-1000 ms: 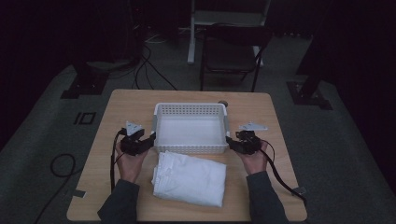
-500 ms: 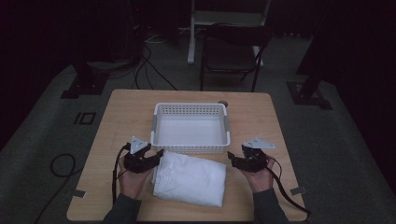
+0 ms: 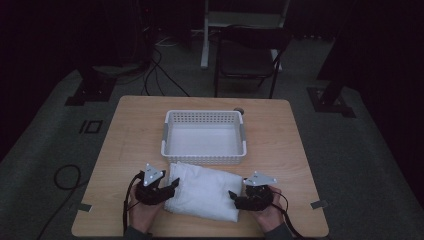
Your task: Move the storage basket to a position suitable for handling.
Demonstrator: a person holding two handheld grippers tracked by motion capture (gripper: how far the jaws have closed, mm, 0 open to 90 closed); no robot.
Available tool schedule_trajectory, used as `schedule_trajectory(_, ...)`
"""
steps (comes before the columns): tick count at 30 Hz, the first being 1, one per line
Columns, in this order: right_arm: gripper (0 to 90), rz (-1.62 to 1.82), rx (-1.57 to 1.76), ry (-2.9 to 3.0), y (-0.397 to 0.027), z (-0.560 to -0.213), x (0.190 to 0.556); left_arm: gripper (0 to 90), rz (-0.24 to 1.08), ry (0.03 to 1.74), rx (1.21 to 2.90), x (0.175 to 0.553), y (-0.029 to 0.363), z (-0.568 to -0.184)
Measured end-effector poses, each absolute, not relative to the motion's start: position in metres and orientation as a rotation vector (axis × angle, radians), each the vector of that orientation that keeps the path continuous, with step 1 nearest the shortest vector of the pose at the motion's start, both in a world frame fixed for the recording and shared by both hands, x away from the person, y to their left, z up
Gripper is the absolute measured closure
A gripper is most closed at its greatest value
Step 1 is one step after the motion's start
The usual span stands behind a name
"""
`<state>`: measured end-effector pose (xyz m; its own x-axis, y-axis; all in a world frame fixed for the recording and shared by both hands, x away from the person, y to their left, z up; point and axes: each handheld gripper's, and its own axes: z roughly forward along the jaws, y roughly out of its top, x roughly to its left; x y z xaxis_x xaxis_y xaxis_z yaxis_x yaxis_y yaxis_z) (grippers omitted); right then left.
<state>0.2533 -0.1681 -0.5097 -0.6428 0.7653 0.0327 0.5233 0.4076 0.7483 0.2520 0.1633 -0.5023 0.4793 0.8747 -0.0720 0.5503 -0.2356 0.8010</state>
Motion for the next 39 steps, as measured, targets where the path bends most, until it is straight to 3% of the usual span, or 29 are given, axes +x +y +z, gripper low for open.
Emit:
schedule_trajectory(6,26.6,1.042,1.107,2.406,-0.164,-0.522,0.245,41.4,0.480,1.218,1.939,0.249,0.162,-0.519)
schedule_trajectory(25,27.4,0.956,1.156,2.363,-0.162,-0.535,0.298,41.4,0.518,1.250,1.934,0.266,0.159,-0.525)
schedule_trajectory(31,31.9,0.954,1.172,2.364,-0.159,-0.533,0.311,41.2,0.544,1.259,1.942,0.277,0.159,-0.524)
schedule_trajectory(39,31.1,0.945,1.182,2.377,-0.157,-0.529,0.311,33.8,0.503,1.257,1.845,0.280,0.168,-0.501)
